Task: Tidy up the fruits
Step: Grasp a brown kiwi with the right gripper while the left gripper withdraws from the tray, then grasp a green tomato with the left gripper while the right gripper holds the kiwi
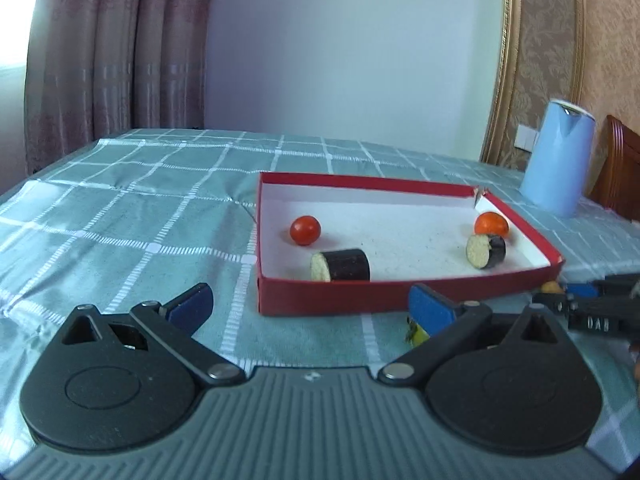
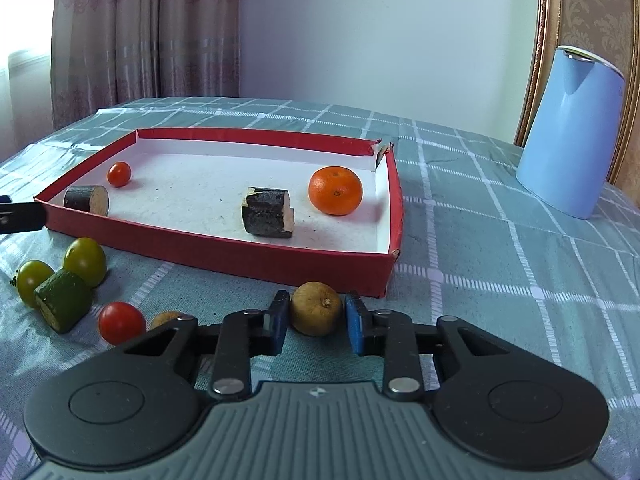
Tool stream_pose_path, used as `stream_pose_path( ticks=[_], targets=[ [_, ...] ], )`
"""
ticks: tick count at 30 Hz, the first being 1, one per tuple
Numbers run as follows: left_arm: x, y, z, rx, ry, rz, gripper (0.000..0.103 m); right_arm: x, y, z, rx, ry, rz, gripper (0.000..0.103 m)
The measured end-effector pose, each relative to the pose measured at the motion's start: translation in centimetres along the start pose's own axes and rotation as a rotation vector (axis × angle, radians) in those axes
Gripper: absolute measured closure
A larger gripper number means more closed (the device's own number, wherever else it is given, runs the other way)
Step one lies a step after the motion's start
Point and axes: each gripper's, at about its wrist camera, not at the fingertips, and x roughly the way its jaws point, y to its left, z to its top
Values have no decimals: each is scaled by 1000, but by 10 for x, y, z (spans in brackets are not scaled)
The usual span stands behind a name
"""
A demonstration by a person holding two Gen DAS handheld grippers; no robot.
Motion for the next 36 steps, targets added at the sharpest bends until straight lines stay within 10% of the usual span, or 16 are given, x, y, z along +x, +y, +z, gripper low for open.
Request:
stream_pose_path(
  ticks=[7,15,27,36],
  targets=[
    [2,-35,-7,229,20,-53,0,0,0,0,0,0,0,73],
    [1,-11,-4,142,58,-238,20,1,0,0,8,1,5,73],
    [-9,-24,-2,362,101,-332,19,1,-1,0,14,2,9,74],
    [-6,-28,-7,485,126,-254,19,1,-2,0,17,2,12,74]
  ],
)
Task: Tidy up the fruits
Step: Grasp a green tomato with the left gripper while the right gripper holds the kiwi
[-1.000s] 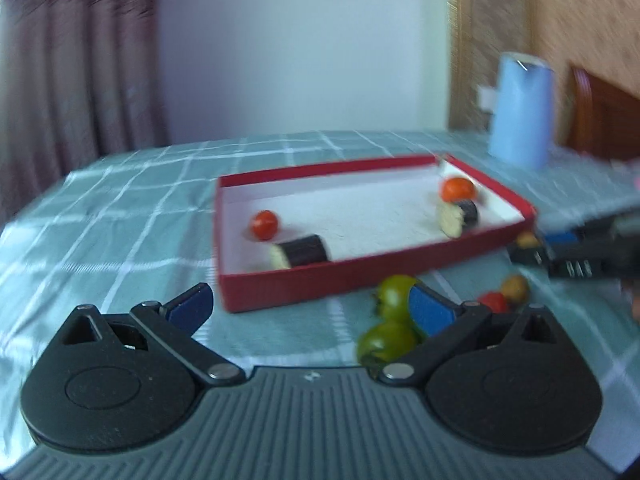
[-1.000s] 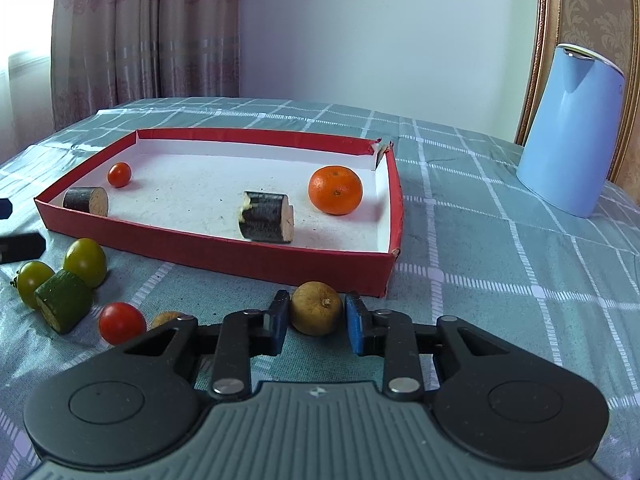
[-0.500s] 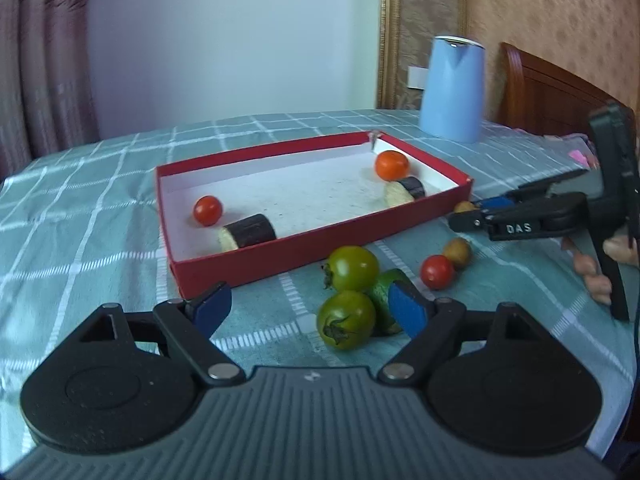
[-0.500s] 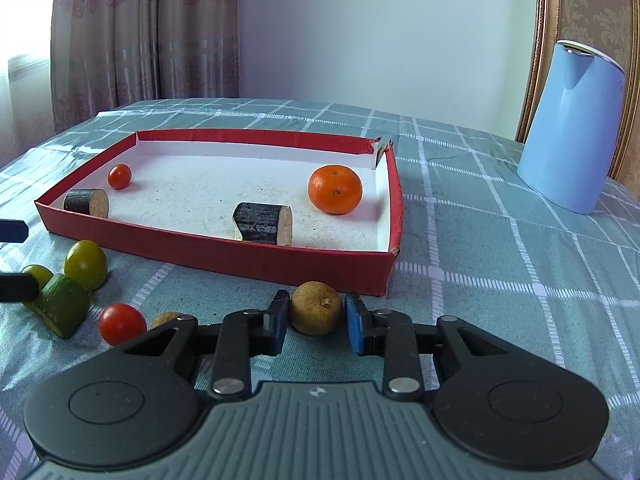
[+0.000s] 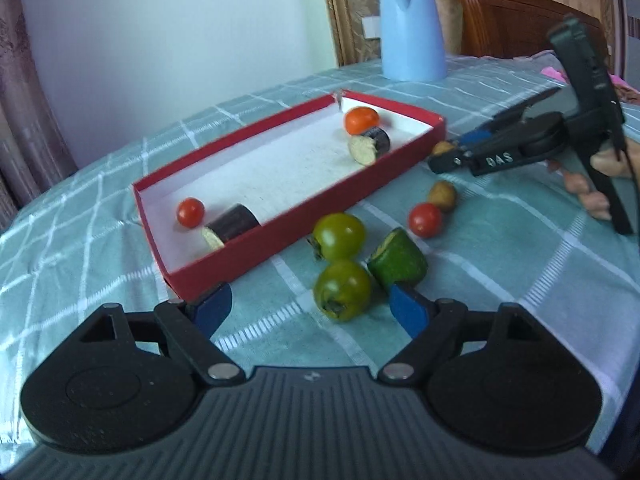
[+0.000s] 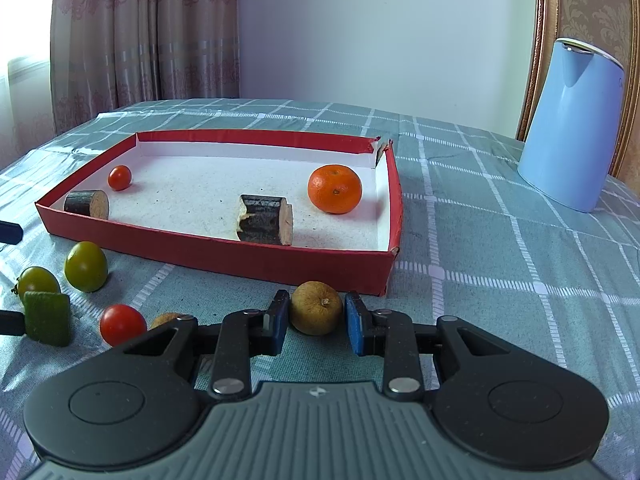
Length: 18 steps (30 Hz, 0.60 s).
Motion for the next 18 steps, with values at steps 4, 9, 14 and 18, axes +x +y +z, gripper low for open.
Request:
stream_pose_path(
  ticks=[4,9,14,18],
  targets=[
    [5,0,7,-43,-29,-13,17,0,0,0,-1,0,-1,74],
    [1,-14,6,31,-39,-15,23,0,0,0,0,0,-1,74],
    [-4,-15,-4,63,4,-35,36,0,-1,0,1,0,0,74],
    [-8,-9,-7,26,-1,-22,36,0,-1,0,0,0,-2,74]
  ],
)
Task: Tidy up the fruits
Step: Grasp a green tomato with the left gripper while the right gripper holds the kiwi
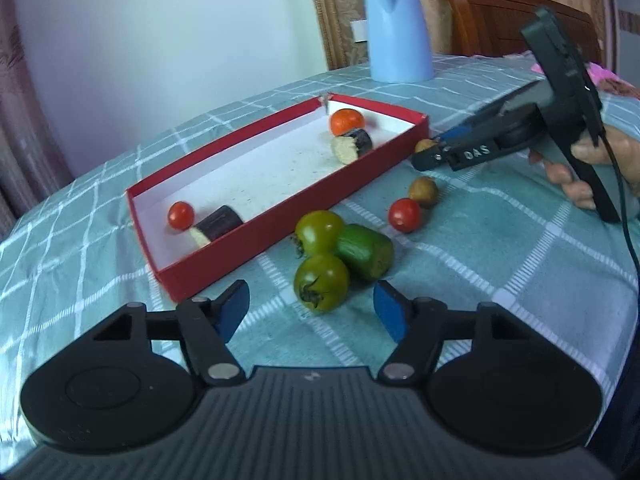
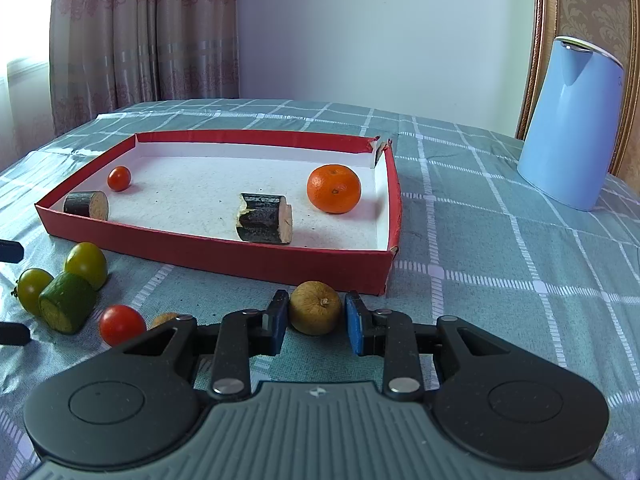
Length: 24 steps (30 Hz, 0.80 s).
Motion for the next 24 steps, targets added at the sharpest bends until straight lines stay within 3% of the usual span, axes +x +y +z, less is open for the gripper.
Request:
stream_pose_path(
  ticks=[8,18,19,20,21,24],
  targets=[
    [20,-8,12,-13,11,1,36,0,0,0,1,0,0,74],
    [22,-8,4,-77,-34,0,36,0,1,0,-4,-1,-3,74],
    [21,-11,4,-71,-34,8,39,0,1,0,-4,-1,-3,73],
    [20,-13,4,-68,-36,7,51,0,1,0,-4,-1,-3,74],
    [18,-15,5,-73,-38,-7,55,0,1,0,-4,-1,-3,74],
    [14,-32,3,-7,-54,65,61,0,1,0,-4,-1,-4,73]
  ],
)
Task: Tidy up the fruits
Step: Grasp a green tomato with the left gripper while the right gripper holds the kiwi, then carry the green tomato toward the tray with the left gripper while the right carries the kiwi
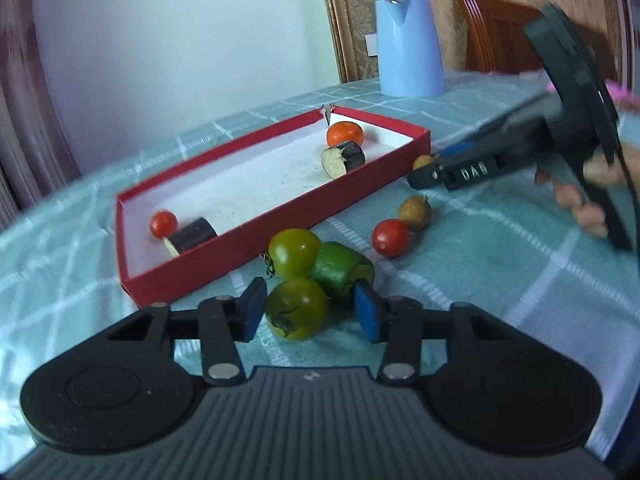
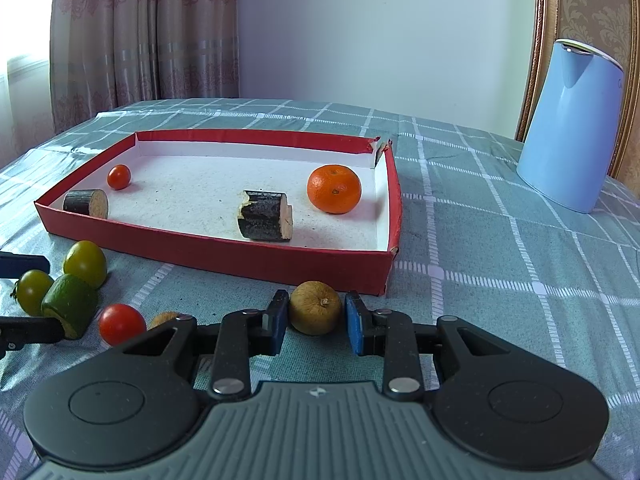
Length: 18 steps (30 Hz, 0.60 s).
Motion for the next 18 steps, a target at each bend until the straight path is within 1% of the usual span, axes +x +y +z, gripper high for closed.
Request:
stream_pose_path(
  ticks=[3,7,10,15,18],
  targets=[
    [-2,-7,0,5,5,40,65,0,0,0,1,0,0,74],
    [-10,0,-2,-52,-18,38,74,0,0,0,2,-1,1,73],
    [-13,9,-4,-107,-24,23,74,0,0,0,0,0,0,74],
    [-11,6,-2,-105,-22,39,74,-1,0,0,2,-3,3,73],
    [-14,8,-2,-126,-37,18,74,-2,0,0,5,-5,4,73]
  ],
)
